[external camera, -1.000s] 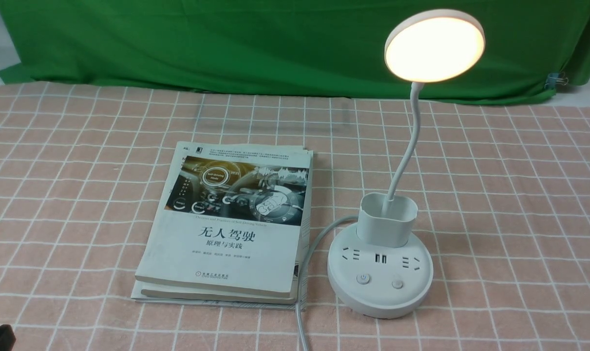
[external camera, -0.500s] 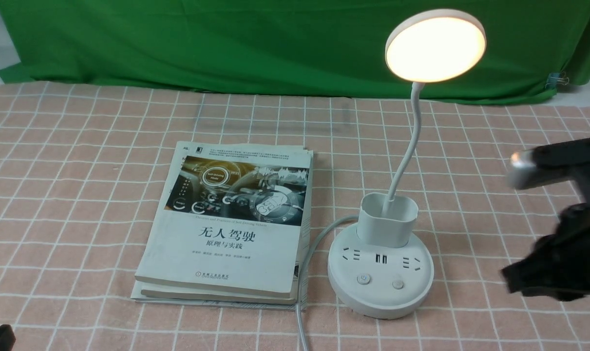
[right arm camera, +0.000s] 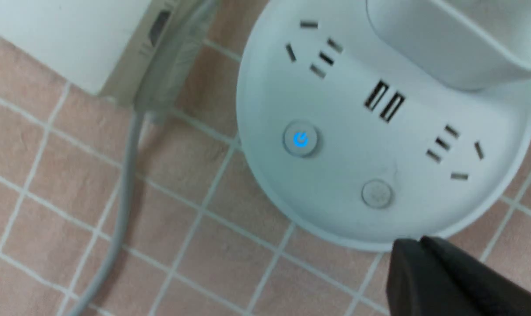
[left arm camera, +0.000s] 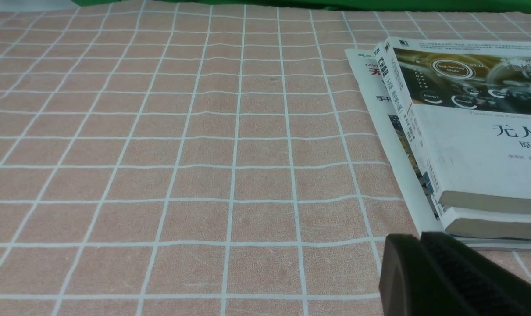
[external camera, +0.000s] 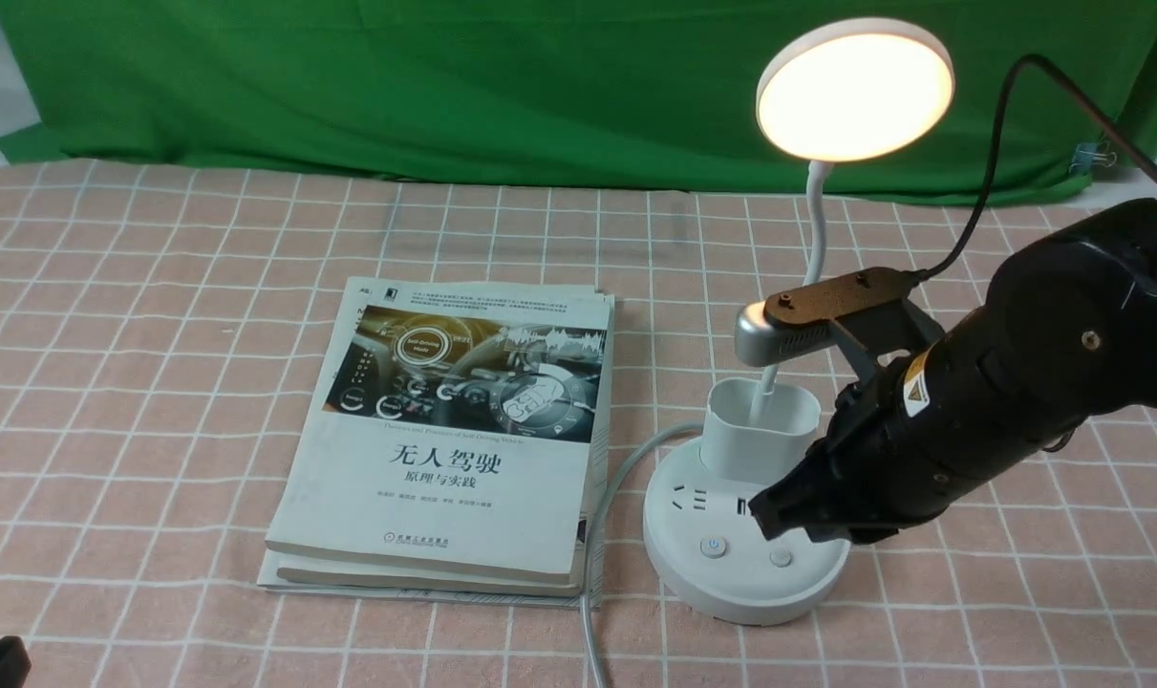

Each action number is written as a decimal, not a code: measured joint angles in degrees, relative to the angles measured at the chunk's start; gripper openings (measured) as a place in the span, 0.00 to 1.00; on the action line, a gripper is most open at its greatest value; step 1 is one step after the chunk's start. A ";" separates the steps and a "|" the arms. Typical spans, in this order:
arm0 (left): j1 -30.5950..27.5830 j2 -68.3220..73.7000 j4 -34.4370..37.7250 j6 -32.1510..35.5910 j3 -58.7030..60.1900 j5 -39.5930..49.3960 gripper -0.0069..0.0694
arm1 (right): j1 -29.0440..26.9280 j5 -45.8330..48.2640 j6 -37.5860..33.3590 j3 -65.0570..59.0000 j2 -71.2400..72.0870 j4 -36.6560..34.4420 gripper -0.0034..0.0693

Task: Turn off the table lamp on the pink coffee tablecloth by hand.
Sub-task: 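Press the power button on the lamp base to turn the lamp off with the right gripper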

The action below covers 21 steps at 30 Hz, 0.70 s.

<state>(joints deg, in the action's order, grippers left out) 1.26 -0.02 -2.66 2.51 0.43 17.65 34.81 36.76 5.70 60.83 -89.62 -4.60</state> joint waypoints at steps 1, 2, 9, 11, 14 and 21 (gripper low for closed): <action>0.00 0.00 0.00 0.00 0.00 0.00 0.10 | 0.00 -0.76 0.13 0.00 -0.20 0.00 0.11; 0.00 0.00 0.00 0.00 0.00 0.00 0.10 | 0.00 -0.87 0.12 0.00 -0.24 0.00 0.11; 0.00 0.00 0.00 0.00 0.00 0.00 0.10 | -0.16 -1.93 0.64 0.00 -3.41 0.00 0.11; 0.00 0.00 0.00 0.00 0.00 0.00 0.10 | -0.56 -2.14 0.64 0.00 -4.06 -0.05 0.11; 0.00 0.00 0.00 0.00 0.00 0.00 0.10 | -0.63 -2.54 0.68 0.00 -4.13 -0.55 0.11; 0.00 0.00 0.00 0.00 0.00 0.00 0.10 | -0.63 -3.92 0.47 0.05 -5.54 -2.22 0.11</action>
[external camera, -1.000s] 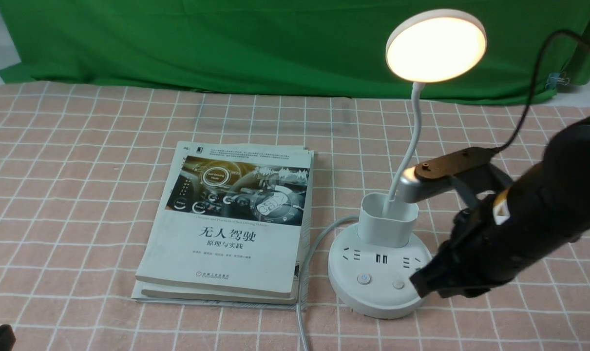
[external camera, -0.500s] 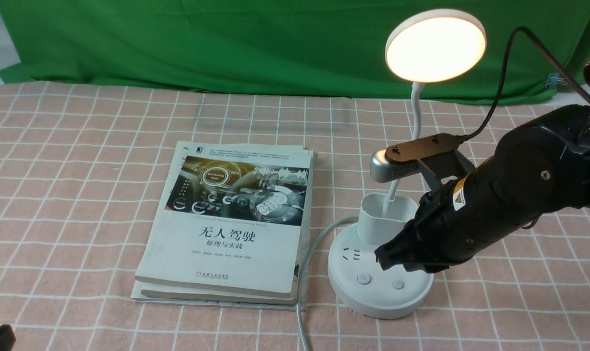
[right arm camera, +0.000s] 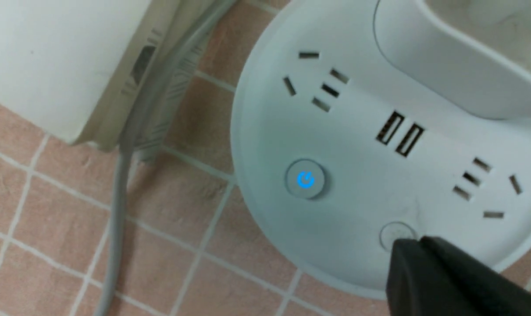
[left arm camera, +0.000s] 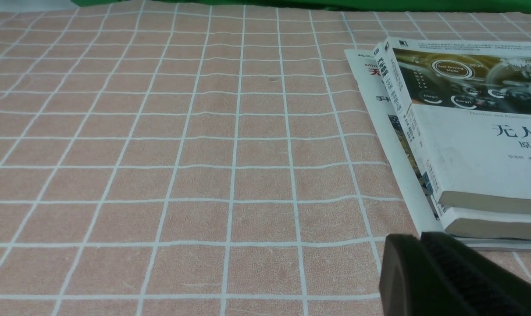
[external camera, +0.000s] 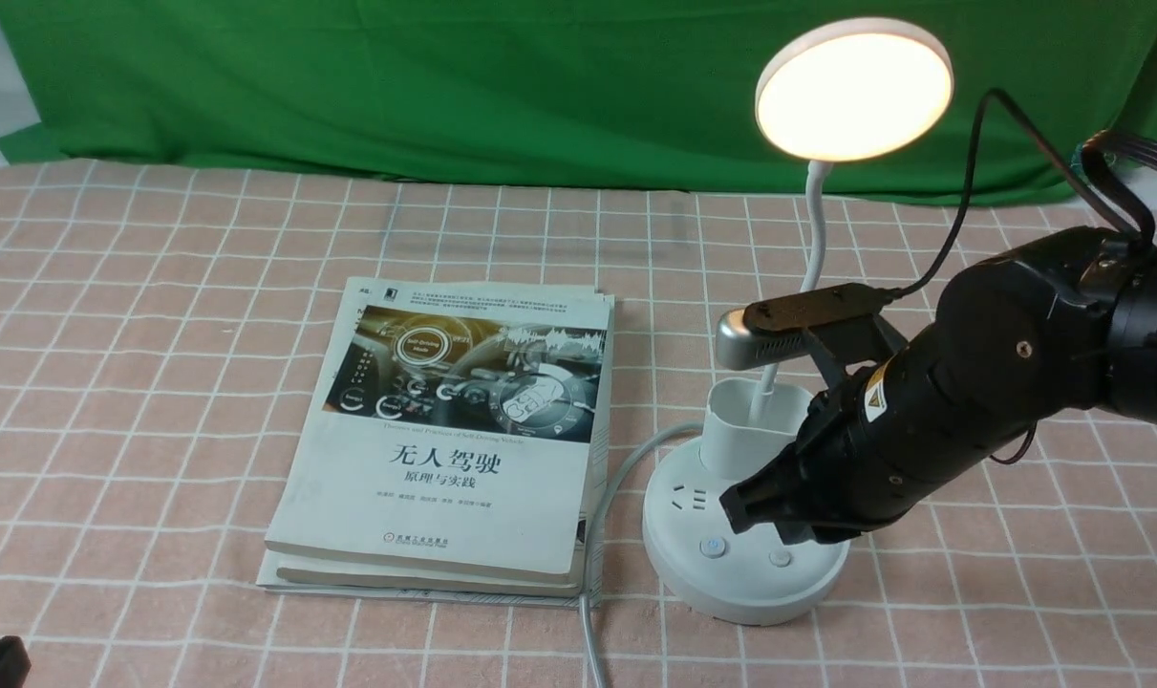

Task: Turn off the table lamp on the pink coffee tablecloth by hand.
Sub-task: 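Press the power button on the lamp base to turn the lamp off with the right gripper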

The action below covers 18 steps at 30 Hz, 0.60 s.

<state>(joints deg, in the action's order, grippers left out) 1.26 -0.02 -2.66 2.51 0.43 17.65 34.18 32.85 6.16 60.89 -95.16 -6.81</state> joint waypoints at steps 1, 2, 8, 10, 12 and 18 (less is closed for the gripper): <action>0.00 0.00 0.00 0.00 0.00 0.00 0.10 | 0.00 -0.43 -0.13 0.00 -0.72 -0.05 0.11; 0.00 0.00 0.00 0.00 0.00 0.00 0.10 | 0.00 -0.80 -0.13 0.00 -1.39 -0.13 0.11; 0.00 0.00 0.00 0.00 0.00 0.00 0.10 | -0.98 -1.81 -0.41 0.49 -5.92 -0.42 0.11; 0.00 0.00 0.00 0.00 0.00 0.00 0.10 | -1.12 -1.73 -0.83 0.69 -6.20 -0.57 0.11; 0.00 0.00 0.00 0.00 0.00 0.00 0.10 | -1.12 -1.73 -1.03 0.76 -6.20 -0.57 0.11; 0.00 0.00 0.00 0.00 0.00 0.00 0.10 | -1.12 -1.62 -1.12 0.53 -3.67 -0.51 0.11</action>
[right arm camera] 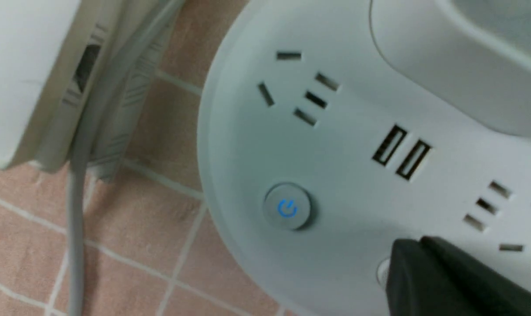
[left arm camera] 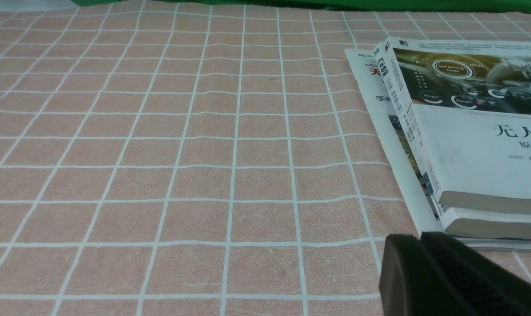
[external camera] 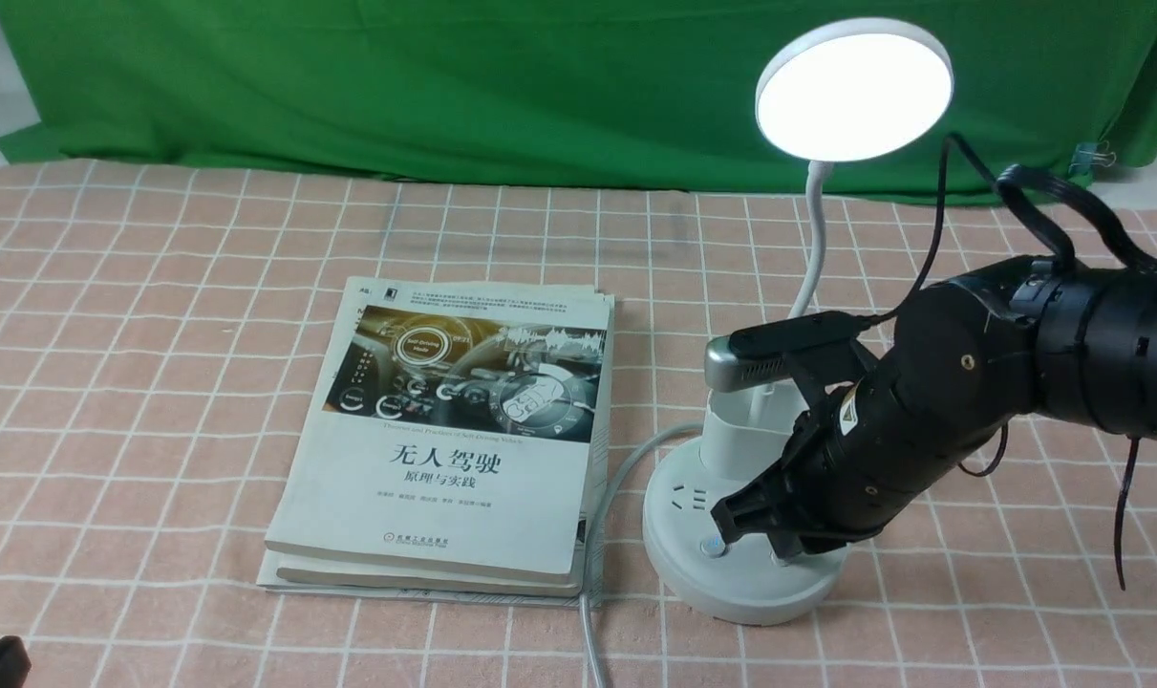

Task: Turn off the table lamp on the pink coffee tablecloth by hand.
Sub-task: 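Press the power button on the lamp base to turn the lamp off with the right gripper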

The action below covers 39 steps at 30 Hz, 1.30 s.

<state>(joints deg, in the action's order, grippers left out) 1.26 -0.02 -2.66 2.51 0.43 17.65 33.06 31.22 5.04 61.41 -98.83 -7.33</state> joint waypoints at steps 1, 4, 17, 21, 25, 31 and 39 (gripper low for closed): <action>0.00 0.00 0.00 0.00 0.00 0.00 0.10 | 0.00 0.00 -0.01 0.00 1.09 0.00 0.11; 0.00 0.00 0.00 0.00 0.00 0.00 0.10 | 0.00 0.00 -0.01 0.00 2.99 0.00 0.11; 0.00 0.00 0.00 0.00 0.00 0.00 0.10 | 0.00 -0.21 -0.06 0.05 -2.19 0.00 0.11; 0.00 0.00 0.24 0.00 0.00 0.00 0.10 | 0.00 -0.22 -0.06 0.05 -2.02 0.00 0.11; 0.00 0.00 0.37 0.00 0.00 0.00 0.10 | 0.00 0.03 -0.06 -0.07 -0.35 0.06 0.11; 0.00 0.00 0.43 0.00 0.00 0.00 0.10 | 0.29 0.03 -0.11 -0.07 3.26 0.02 0.11; 0.00 0.00 0.54 0.00 0.00 0.00 0.10 | 0.64 0.02 -0.11 -0.07 -0.69 -0.05 0.11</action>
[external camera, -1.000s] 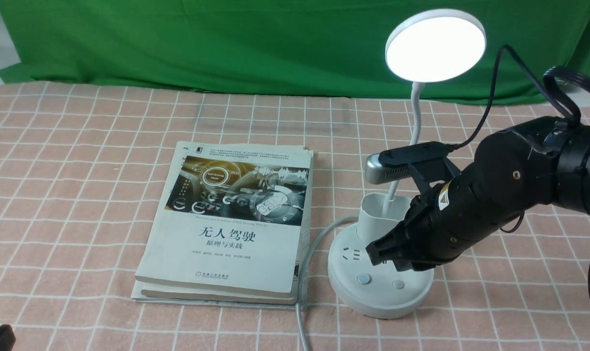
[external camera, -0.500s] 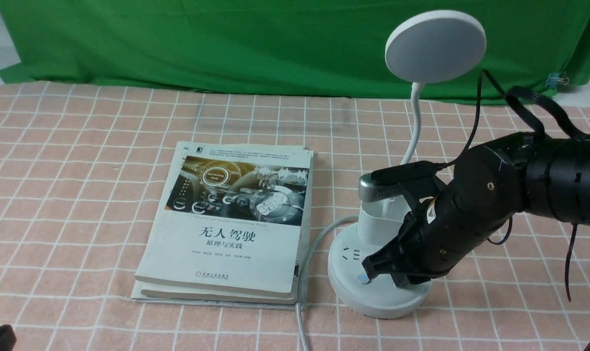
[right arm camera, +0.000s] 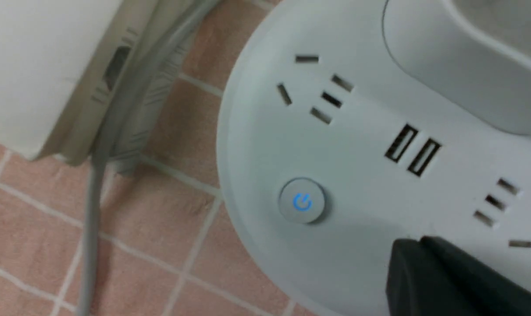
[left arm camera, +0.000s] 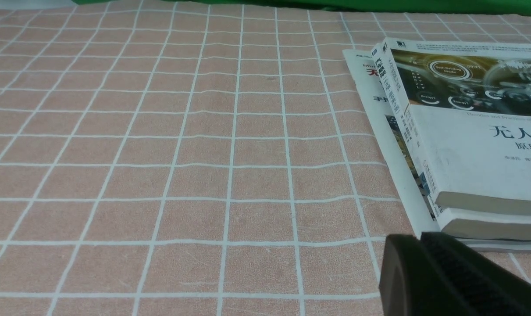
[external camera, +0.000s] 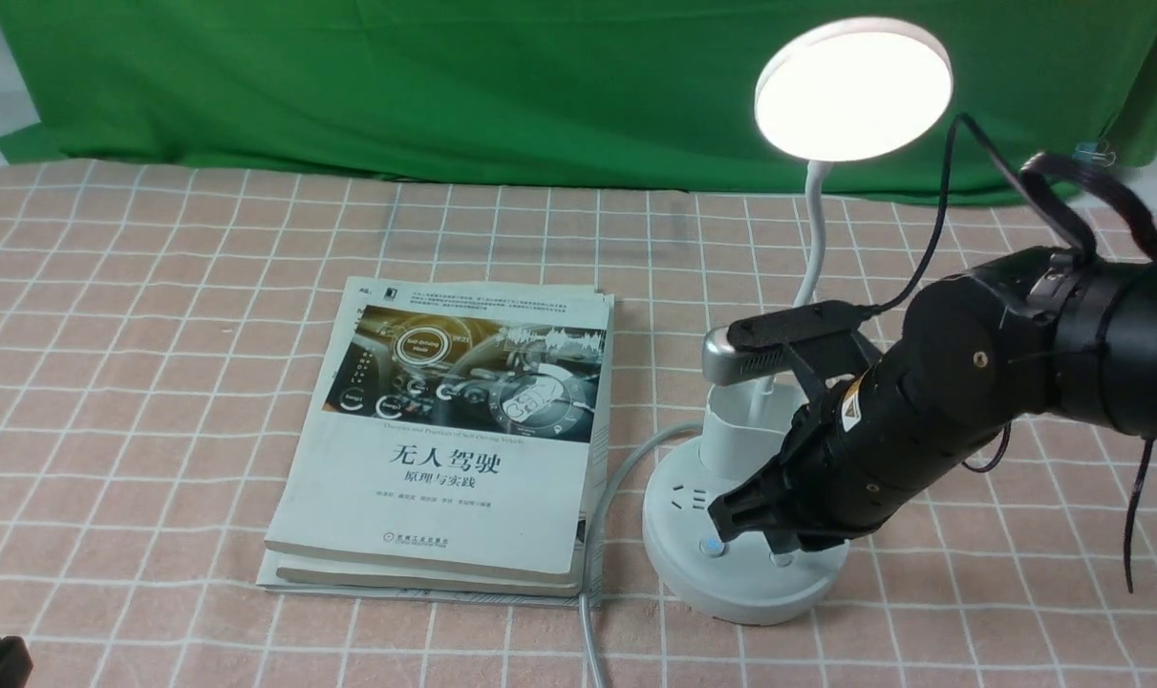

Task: Turn off the table lamp on the pink coffee tablecloth by hand.

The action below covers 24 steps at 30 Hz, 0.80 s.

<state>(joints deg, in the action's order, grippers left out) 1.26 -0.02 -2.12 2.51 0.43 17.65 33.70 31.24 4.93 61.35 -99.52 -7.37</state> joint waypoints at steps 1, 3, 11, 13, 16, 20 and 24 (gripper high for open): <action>0.00 0.00 0.00 0.00 0.00 0.00 0.10 | 0.00 0.00 -0.06 0.00 -0.59 0.00 0.11; 0.00 0.00 0.00 0.00 0.00 0.00 0.10 | 0.00 0.00 -0.30 0.00 -1.23 0.00 0.12; 0.00 0.00 0.00 0.00 0.00 0.00 0.10 | 0.00 0.61 -1.22 -0.04 -0.29 0.05 0.13; 0.00 0.00 0.00 0.00 0.00 0.00 0.10 | 0.00 1.50 -1.29 -0.13 1.59 0.12 0.13; 0.00 0.00 0.00 0.00 0.00 0.00 0.10 | 0.06 1.98 -1.29 -1.09 6.15 0.12 0.13; 0.00 0.00 0.00 0.00 0.00 0.00 0.10 | 0.06 2.75 -1.20 -6.13 15.40 0.12 0.13; 0.00 0.00 0.00 0.00 0.00 0.00 0.10 | 0.06 4.30 -1.03 -10.46 22.35 0.12 0.13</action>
<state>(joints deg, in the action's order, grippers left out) 1.26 -0.02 -2.12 2.51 0.43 17.65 33.76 35.54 3.89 50.89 -77.17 -7.25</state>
